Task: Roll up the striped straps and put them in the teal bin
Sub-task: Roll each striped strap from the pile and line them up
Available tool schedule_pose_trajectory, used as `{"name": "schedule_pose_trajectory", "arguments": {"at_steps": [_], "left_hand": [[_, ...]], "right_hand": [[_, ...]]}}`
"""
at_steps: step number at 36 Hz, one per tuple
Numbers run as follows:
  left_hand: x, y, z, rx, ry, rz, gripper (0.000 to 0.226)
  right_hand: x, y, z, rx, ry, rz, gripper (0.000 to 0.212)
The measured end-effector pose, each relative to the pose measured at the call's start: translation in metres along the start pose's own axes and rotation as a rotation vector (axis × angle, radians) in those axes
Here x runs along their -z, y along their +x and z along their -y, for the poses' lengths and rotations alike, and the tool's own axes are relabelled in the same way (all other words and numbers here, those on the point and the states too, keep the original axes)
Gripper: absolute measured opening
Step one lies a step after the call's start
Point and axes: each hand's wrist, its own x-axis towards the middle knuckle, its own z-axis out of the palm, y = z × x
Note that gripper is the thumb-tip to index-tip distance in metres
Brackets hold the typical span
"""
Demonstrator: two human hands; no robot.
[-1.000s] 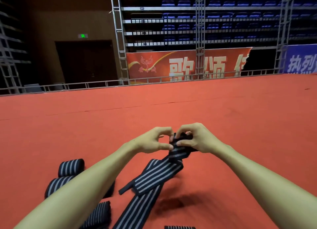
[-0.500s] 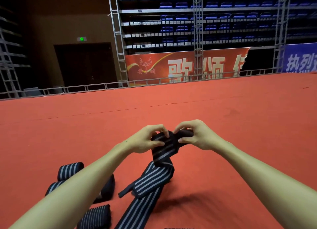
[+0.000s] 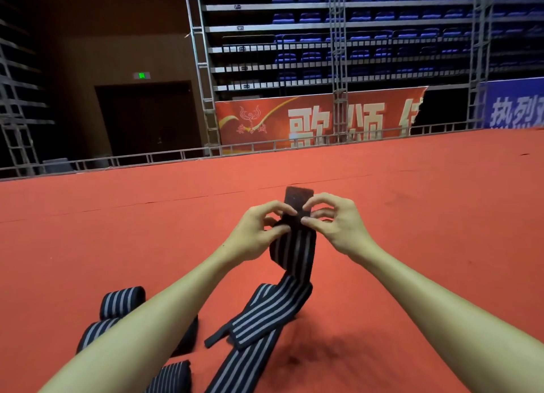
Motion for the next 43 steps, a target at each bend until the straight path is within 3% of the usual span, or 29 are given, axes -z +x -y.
{"name": "schedule_pose_trajectory", "arguments": {"at_steps": [5,10,15,22,29,33,43], "left_hand": [[0.000,0.008,-0.006,0.005,-0.089,-0.180,0.036],[0.001,0.013,-0.014,-0.007,-0.108,-0.251,0.037],[0.001,0.013,-0.024,0.011,-0.223,-0.105,0.040],[0.001,0.024,-0.036,-0.027,-0.147,-0.209,0.048],[0.003,0.022,-0.030,-0.005,-0.156,-0.121,0.037],[-0.003,0.016,-0.025,0.069,-0.165,-0.014,0.052],[-0.015,0.009,-0.005,0.094,-0.095,0.023,0.081]], "right_hand": [[-0.006,-0.004,-0.001,0.008,-0.046,0.012,0.029],[-0.009,-0.003,0.005,0.011,0.008,-0.009,0.029],[-0.004,0.010,0.015,0.051,0.056,-0.096,0.035],[-0.007,0.020,0.024,0.070,0.073,-0.089,0.043],[-0.004,0.029,0.033,0.062,0.046,-0.121,0.047],[0.002,0.043,0.039,0.075,0.017,-0.124,0.045],[0.014,0.061,0.046,0.058,0.052,-0.172,0.047]]}}
